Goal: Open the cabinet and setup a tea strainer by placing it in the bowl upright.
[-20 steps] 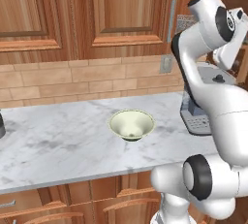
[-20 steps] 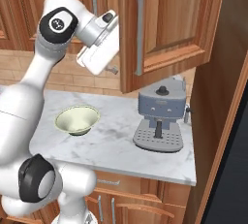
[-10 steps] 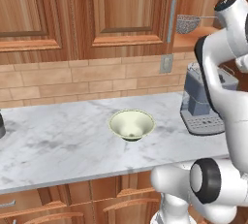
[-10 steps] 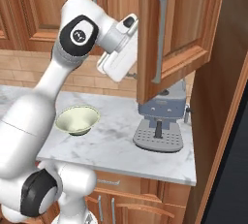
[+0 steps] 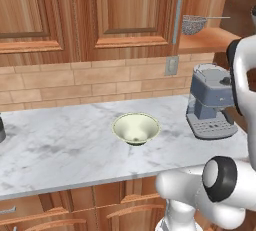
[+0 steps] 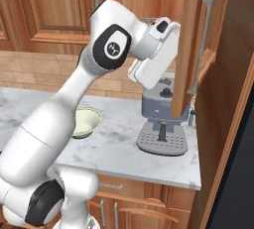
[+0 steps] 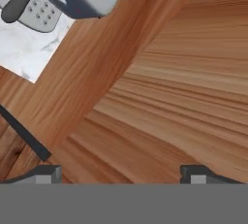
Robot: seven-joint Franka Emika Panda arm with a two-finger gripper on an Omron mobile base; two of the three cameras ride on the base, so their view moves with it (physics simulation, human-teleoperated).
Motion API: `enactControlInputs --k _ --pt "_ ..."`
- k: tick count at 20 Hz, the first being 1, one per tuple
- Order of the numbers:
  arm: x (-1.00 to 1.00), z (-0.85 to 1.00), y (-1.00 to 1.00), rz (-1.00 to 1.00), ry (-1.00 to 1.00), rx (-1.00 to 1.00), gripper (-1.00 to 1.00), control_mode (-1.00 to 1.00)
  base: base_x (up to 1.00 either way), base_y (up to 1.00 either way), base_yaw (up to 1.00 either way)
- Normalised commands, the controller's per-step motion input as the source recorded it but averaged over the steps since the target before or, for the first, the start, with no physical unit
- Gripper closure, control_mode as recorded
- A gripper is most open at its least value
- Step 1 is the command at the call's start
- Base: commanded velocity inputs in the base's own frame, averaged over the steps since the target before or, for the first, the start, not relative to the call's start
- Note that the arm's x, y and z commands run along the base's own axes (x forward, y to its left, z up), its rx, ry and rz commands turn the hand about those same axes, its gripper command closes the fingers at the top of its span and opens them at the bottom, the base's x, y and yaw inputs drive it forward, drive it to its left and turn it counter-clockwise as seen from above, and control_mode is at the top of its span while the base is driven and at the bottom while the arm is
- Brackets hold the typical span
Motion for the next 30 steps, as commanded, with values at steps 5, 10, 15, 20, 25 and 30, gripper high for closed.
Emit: enactControlInputs --k 5,10,15,20,25,30 --pt "0.00 0.00 -0.71 0.00 0.00 0.00 -1.00 -1.00 0.00 0.00 0.00" --pt "0.00 0.00 -0.19 -0.01 -0.03 0.00 -1.00 -1.00 0.00 0.00 0.00" --pt "0.00 0.00 0.80 -0.16 -0.20 0.04 -1.00 -1.00 0.00 0.00 0.00" --pt "0.07 -0.02 1.00 -0.23 -0.23 0.14 -1.00 -1.00 0.00 0.00 0.00" --pt "0.35 -0.23 1.00 -0.23 -0.17 0.30 -1.00 -1.00 0.00 0.00 0.00" --pt "0.46 -0.05 0.93 -0.36 -0.32 0.37 -1.00 -1.00 0.00 0.00 0.00"
